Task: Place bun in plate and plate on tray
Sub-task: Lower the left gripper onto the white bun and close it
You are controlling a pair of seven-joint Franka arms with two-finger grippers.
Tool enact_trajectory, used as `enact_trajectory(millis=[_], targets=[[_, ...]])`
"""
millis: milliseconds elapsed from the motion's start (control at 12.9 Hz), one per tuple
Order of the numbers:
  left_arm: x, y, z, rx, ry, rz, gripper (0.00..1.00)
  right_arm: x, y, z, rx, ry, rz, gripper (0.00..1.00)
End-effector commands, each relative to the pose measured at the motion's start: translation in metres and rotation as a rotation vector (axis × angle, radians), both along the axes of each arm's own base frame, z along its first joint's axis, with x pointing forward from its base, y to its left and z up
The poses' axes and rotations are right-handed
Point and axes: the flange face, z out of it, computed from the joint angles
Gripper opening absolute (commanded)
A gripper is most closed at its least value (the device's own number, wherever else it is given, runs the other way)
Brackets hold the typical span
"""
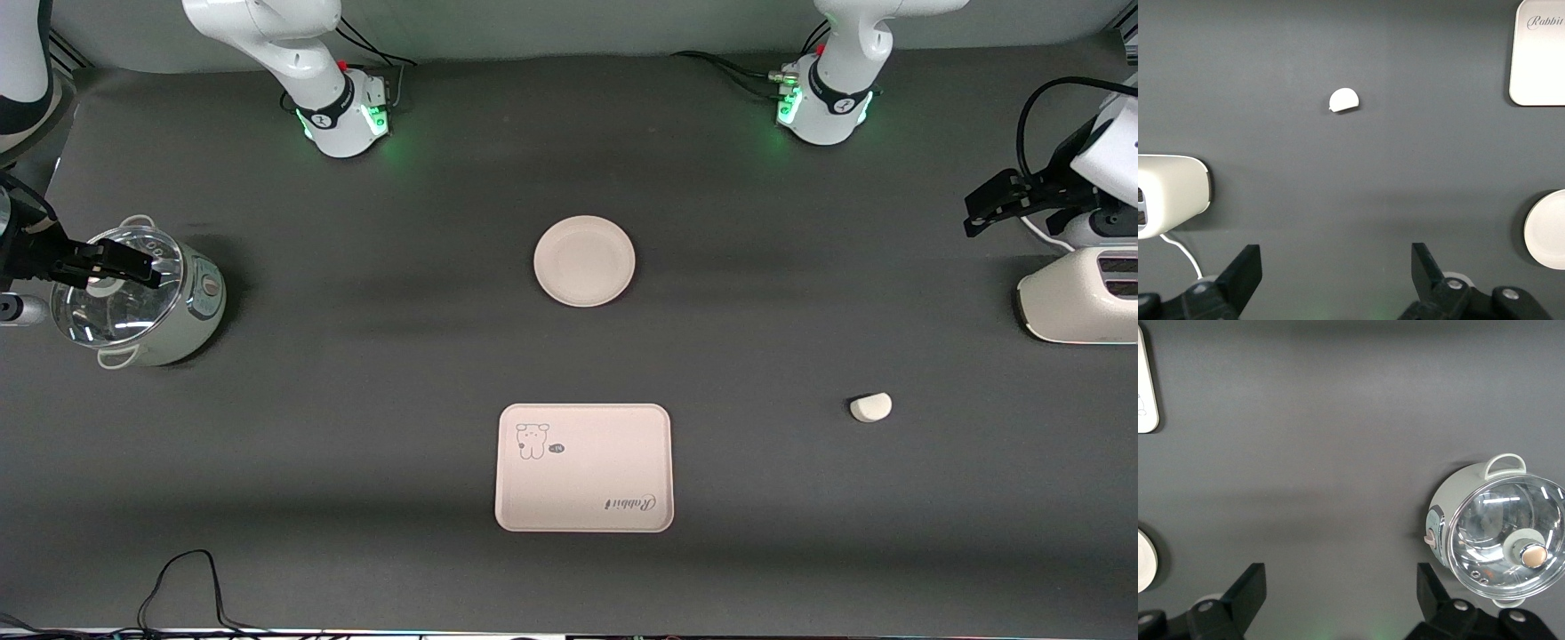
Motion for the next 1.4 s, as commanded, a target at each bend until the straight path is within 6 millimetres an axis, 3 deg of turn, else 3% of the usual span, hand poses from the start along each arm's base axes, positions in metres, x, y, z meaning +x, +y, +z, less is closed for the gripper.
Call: enact_trajectory(millis=[0,155,233,466,854,1010,1165,1320], targets=[[0.0,0.0,0.004,0.003,0.024,0.004,1.0,-0.007,0.0,0.005,-0.02,-0.004,0.019,1.0],[0.01,0.003,-0.007,0.009,0.022,0.0,1.0,-0.007,0.0,0.004,-0.02,-0.003,0.019,1.0],[0.026,0.004,-0.027,0.011,0.01,-0.001,1.0,-0.006,0.0,0.004,-0.018,-0.003,0.019,1.0],[0.086,0.0,-0.118,0.009,-0.008,-0.014,1.0,-0.006,0.001,0.004,-0.014,-0.003,0.018,1.0],[0.143,0.002,-0.268,0.006,-0.045,-0.012,1.0,-0.007,0.0,0.003,-0.012,-0.001,0.017,1.0],[0.152,0.003,-0.322,0.006,-0.059,-0.011,1.0,-0.007,0.0,0.003,-0.012,-0.001,0.017,1.0],[0.143,0.007,-0.367,0.006,-0.062,-0.006,1.0,-0.007,0.0,0.002,-0.012,0.0,0.017,1.0],[0.127,0.018,-0.392,0.005,-0.094,0.008,1.0,-0.007,0.0,0.002,-0.012,-0.001,0.017,1.0]])
